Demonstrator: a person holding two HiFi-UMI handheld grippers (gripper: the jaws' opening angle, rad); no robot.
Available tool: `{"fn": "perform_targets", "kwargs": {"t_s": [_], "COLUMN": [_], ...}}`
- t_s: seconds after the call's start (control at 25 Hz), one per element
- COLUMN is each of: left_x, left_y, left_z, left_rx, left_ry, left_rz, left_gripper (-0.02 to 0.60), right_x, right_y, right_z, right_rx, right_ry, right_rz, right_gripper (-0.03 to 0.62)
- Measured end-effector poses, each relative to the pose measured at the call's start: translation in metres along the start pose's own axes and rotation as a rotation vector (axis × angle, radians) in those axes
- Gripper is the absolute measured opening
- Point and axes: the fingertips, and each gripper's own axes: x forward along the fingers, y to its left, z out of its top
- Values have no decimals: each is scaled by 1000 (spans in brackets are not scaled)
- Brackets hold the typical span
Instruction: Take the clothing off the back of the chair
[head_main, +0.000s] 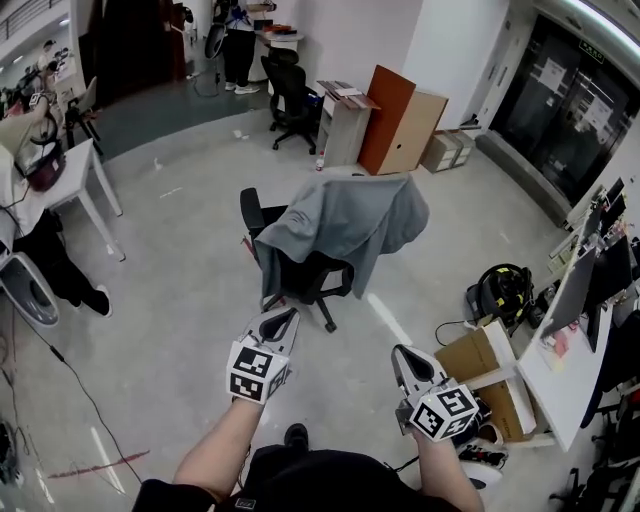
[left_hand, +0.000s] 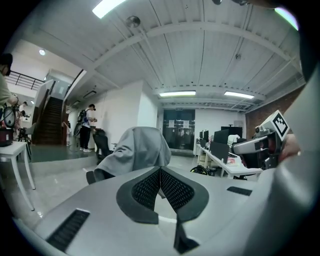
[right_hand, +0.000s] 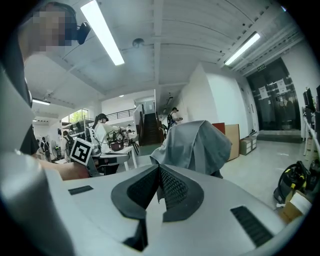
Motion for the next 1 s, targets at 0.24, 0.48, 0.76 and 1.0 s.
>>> {"fn": "perform_targets", "kwargs": {"t_s": [0.24,0.48,0.76,1.0], "left_x": [27,60,122,196], "left_y": [17,33,34,21], "left_z": [8,4,22,51], "left_rx": [22,38,27,-37], "left_ry": [18,17,15,24], "left_rz": [22,71,179,275], "left_gripper": [4,5,11,72], "right_x": [46,82,114,144], "right_y": [-24,-53,-125,-212], "right_z": [16,20,48,79], "right_rx": [-11,-27,-51,-55], "right_ry": [10,-4,-36,-26], "right_rz": [44,99,202,300], "right_gripper": [17,17,18,59]}}
